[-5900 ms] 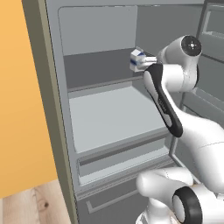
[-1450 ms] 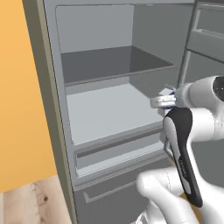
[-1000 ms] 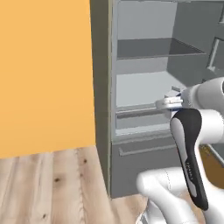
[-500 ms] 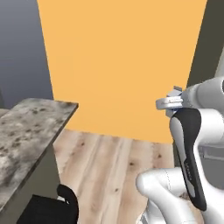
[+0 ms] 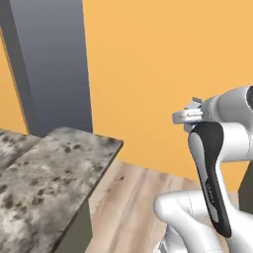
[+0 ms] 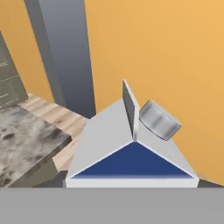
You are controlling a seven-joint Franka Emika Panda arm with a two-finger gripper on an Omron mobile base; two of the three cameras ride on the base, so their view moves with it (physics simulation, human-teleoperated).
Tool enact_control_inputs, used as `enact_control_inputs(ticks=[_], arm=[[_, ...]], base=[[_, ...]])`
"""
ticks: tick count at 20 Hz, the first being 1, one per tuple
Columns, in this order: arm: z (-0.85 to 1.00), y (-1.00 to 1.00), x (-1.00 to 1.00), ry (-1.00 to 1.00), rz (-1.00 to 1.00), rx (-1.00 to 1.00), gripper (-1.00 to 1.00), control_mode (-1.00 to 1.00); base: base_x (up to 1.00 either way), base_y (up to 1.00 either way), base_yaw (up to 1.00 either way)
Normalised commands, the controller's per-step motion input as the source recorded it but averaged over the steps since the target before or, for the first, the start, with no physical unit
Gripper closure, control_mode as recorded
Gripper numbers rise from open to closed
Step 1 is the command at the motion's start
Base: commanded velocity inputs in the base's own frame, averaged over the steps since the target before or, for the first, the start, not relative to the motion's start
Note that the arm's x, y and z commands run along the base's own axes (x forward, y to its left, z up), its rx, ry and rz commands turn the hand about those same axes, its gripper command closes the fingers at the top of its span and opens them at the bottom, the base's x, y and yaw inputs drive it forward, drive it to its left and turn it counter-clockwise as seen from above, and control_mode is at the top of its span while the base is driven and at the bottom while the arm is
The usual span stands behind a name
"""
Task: Take a sugar cube from the saucer and place it inside the coffee. Then, grab milk from the fridge and place it next to the coffee on the counter to sweeten the coffee.
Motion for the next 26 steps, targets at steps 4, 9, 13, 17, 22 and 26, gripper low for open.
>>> enact_control_inputs(ticks=[4,9,13,17,22,26], arm=[[0.0,0.0,0.0,0.0,0.0,0.0,1.0,1.0],[0.0,0.0,0.0,0.0,0.0,0.0,1.0,1.0],[0.0,0.0,0.0,0.0,0.0,0.0,1.0,1.0],[0.0,0.0,0.0,0.0,0.0,0.0,1.0,1.0],[0.0,0.0,0.0,0.0,0.0,0.0,1.0,1.0],[0.0,0.0,0.0,0.0,0.0,0.0,1.0,1.0]], base=[[1.0,-0.13,0.26],[1.0,-0.34,0.55],[1.0,-0.49,0.57],[1.0,-0.18,0.7],[1.0,-0.15,0.71],[1.0,-0.13,0.69]])
